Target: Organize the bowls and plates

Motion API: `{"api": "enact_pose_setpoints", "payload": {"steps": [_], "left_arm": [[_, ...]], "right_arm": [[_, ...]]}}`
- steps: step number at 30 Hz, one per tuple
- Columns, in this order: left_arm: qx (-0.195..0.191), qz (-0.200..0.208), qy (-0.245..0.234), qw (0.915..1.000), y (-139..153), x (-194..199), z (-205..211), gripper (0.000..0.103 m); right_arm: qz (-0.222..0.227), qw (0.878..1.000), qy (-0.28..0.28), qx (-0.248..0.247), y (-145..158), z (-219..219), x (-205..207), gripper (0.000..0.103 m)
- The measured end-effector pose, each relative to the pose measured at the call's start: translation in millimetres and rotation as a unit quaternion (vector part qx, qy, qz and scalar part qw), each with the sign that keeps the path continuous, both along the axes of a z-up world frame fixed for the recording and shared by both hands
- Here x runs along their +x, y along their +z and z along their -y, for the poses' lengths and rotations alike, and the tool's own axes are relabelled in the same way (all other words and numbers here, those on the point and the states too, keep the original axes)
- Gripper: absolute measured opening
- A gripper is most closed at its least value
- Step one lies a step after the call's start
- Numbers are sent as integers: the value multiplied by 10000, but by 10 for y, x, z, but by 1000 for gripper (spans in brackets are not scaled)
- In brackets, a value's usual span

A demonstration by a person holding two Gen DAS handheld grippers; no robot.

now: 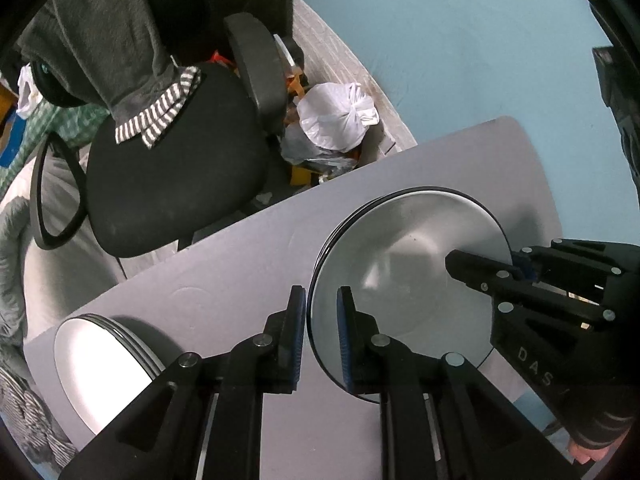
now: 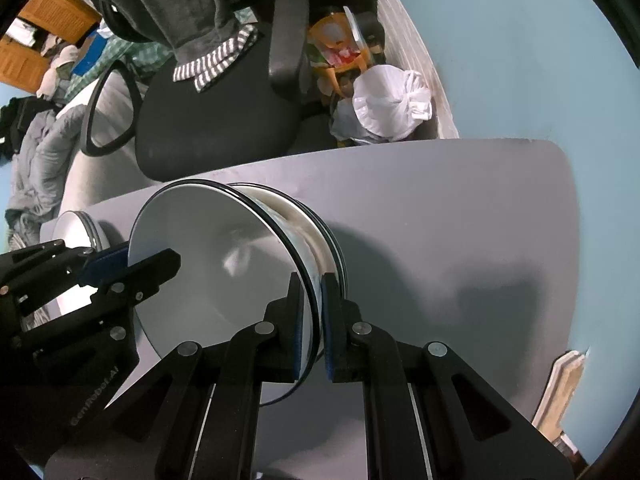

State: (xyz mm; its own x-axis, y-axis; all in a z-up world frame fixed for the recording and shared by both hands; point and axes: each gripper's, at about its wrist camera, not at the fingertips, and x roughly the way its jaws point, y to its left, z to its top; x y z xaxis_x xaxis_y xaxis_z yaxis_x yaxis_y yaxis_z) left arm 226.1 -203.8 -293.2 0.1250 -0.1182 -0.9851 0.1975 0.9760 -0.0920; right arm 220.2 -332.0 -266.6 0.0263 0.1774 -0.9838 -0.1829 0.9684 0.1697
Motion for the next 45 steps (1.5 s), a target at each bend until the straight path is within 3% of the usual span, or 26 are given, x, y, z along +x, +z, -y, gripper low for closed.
{"api": "enact_pose_setpoints", "payload": {"steps": [3, 7, 11, 15, 22, 26, 33, 37, 40, 45], "left_arm": [[-54, 24, 112, 9999, 30, 1, -47, 21], [-148, 106, 212, 9996, 93, -20, -108, 25], [-185, 222, 272, 9992, 168, -53, -160, 27], [-243, 318, 410, 9984, 228, -108, -228, 35], [-314, 524, 553, 9966, 386, -251, -346, 35], [-316, 840, 608, 9941, 591, -367, -422, 50], [-387, 1267, 592, 9894, 970, -558, -527, 60], [-434, 1456, 583, 9867, 1148, -669, -583, 61], [-461, 1573, 604, 9846, 1245, -740, -629, 65], [-544, 1660, 694, 9822, 1364, -860, -724, 65]], "right_arm": [[-32, 10000, -7, -75, 25, -19, 10, 9], [-50, 10000, -47, -65, 76, -58, -7, 23], [40, 9999, -109, -116, 134, -87, -37, 29], [181, 9994, -121, -285, 186, -109, -56, 32], [487, 9977, -280, -370, 361, -74, -56, 45], [784, 9954, -321, -448, 544, -87, -106, 59], [1199, 9914, -291, -443, 886, -159, -194, 61], [1408, 9889, -252, -404, 1064, -205, -263, 62], [1542, 9870, -251, -371, 1155, -226, -313, 70], [1684, 9848, -283, -325, 1271, -249, -414, 70]]}}
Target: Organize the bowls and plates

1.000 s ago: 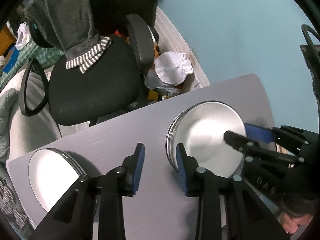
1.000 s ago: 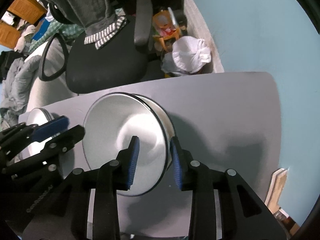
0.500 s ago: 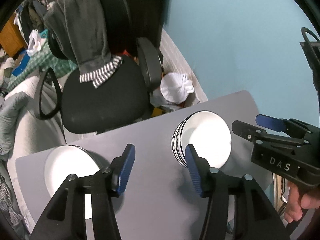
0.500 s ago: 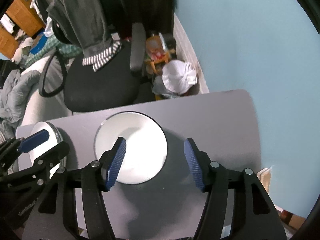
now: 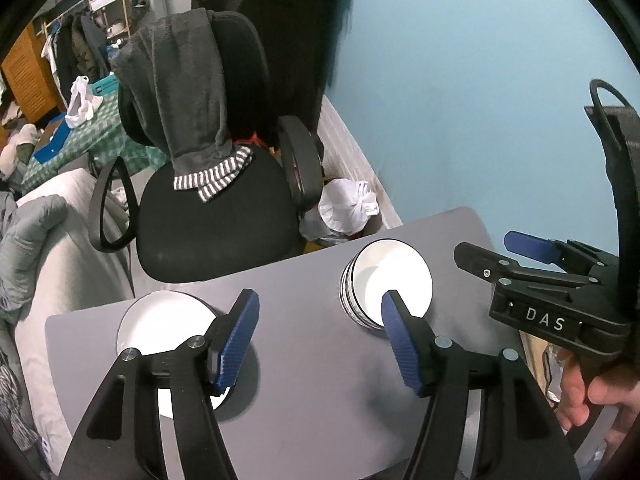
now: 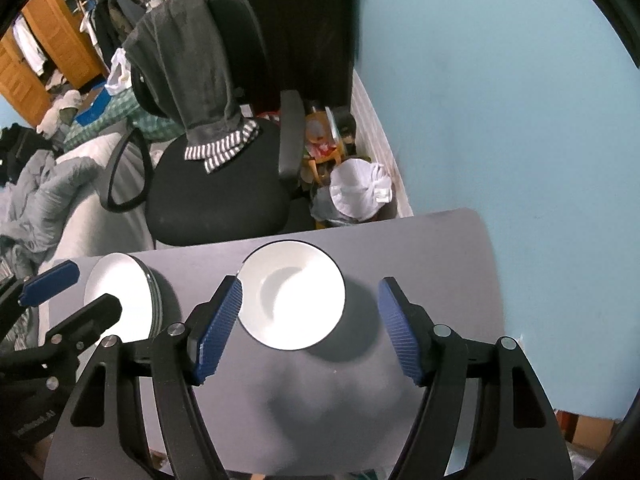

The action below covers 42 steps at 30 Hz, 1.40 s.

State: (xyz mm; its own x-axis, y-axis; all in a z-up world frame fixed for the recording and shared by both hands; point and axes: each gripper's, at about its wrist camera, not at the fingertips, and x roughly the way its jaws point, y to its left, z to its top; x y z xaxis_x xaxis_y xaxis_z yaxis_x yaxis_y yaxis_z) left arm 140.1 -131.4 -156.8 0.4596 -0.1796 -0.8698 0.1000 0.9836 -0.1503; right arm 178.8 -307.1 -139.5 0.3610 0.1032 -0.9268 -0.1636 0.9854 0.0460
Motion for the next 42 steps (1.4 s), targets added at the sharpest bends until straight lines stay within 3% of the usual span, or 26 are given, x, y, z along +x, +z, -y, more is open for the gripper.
{"api": "enact_pose_setpoints", "payload": {"steps": [5, 22, 28, 42], "left_arm": [[-108, 110, 130, 9998, 105, -106, -80, 72], [-195, 163, 121, 9996, 232, -295, -131, 76], [-20, 233, -55, 9997, 252, -302, -36, 76], [-326, -77, 96, 9994, 93, -45, 47, 76]], "right_arm": [[117, 9999, 41, -31, 92, -28, -95, 71], [578, 9974, 433, -22, 354, -117, -281, 72], [570, 9969, 533, 33, 355, -81, -274, 72], [239, 9968, 761, -84, 181, 167, -120, 72]]}}
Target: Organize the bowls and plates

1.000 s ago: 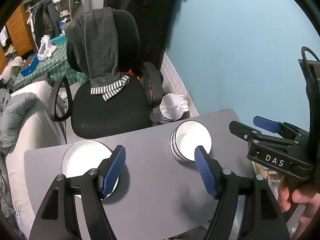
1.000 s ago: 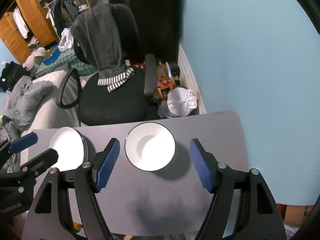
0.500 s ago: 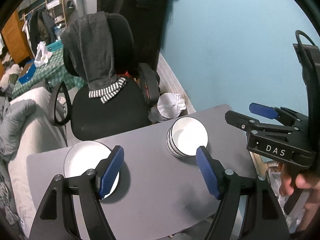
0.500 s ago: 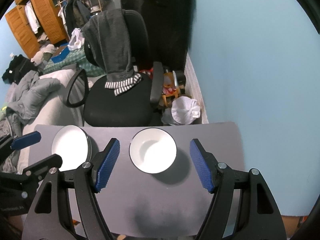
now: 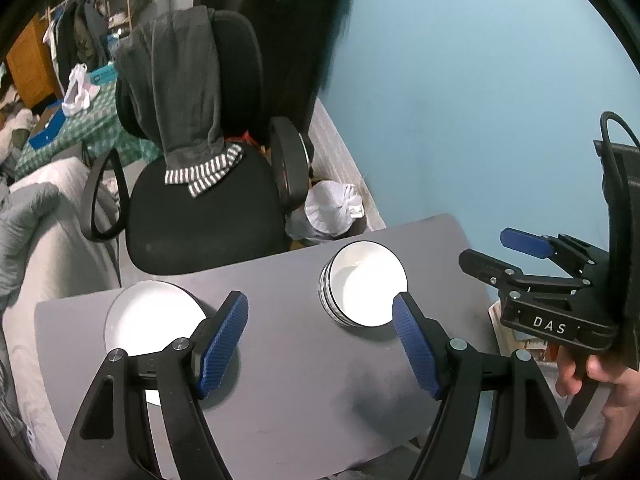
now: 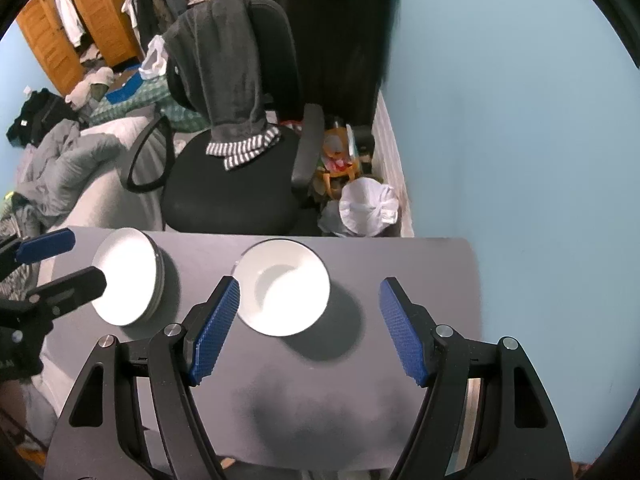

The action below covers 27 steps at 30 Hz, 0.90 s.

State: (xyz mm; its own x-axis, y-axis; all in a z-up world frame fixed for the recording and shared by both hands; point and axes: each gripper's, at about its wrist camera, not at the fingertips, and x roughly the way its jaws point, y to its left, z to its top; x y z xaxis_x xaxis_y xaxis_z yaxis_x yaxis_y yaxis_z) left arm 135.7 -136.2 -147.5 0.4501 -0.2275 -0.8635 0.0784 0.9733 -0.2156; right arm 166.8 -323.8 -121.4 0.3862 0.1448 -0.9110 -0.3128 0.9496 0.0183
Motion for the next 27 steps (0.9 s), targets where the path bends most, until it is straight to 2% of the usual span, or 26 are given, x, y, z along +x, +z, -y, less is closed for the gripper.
{"api": "enact_pose_setpoints", "payload": {"steps": [9, 16, 27], "left_arm": [[-265, -559, 79, 9981, -324, 228, 91, 76], [-381, -862, -18, 9955, -687, 380, 179, 76], [139, -1320, -245, 9909, -1226, 585, 404, 76]], "right_arm": [[-289, 9996, 71, -19, -209, 178, 226, 72], [-729, 9972, 169, 51, -527, 302, 397, 72], [-1652, 9841, 350, 547, -1208, 386, 581, 72]]}}
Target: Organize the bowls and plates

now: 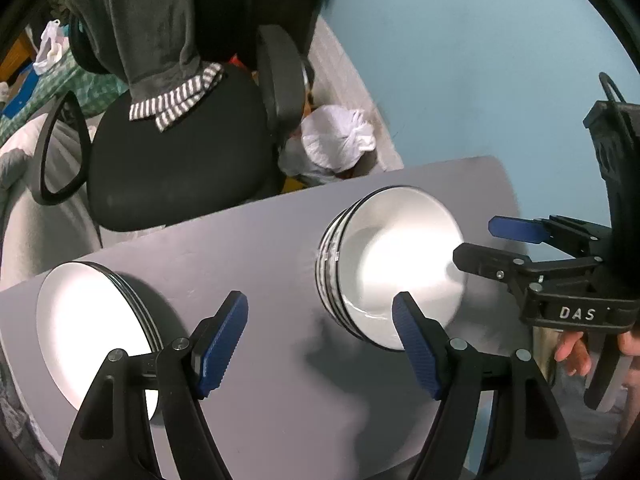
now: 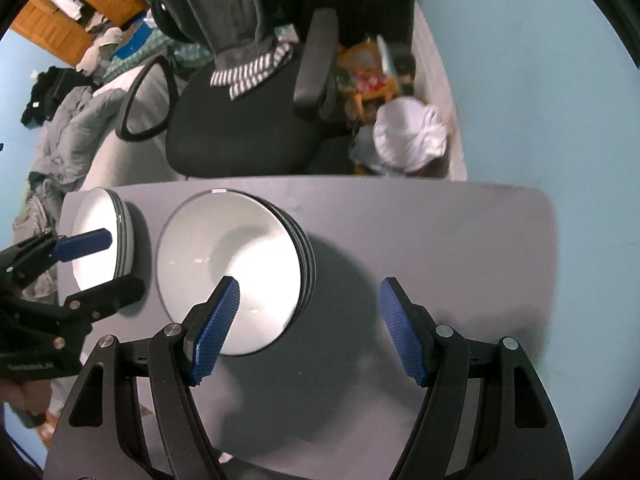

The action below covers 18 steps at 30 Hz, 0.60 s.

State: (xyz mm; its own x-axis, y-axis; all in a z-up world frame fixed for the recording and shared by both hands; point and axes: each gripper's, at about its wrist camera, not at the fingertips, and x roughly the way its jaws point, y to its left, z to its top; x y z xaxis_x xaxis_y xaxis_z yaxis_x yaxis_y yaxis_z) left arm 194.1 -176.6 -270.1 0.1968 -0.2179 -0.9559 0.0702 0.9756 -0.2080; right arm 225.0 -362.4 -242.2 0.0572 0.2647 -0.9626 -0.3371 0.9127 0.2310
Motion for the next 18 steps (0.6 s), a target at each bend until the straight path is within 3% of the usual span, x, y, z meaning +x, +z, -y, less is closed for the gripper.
{"api": "enact_pose_setpoints", "payload": {"steps": [7, 12, 18], "left_arm": [[126, -316, 68, 9994, -299, 89, 51, 76], [9, -615, 271, 9977, -495, 155, 24, 76], [16, -671, 284, 9973, -589, 233, 35, 76]], "right_arm": [[-378, 9991, 206, 54, -308, -37, 87, 72], [-519, 9983, 254, 29, -434, -47, 144, 72], [-696, 9970, 336, 34, -543, -95, 211, 72]]}}
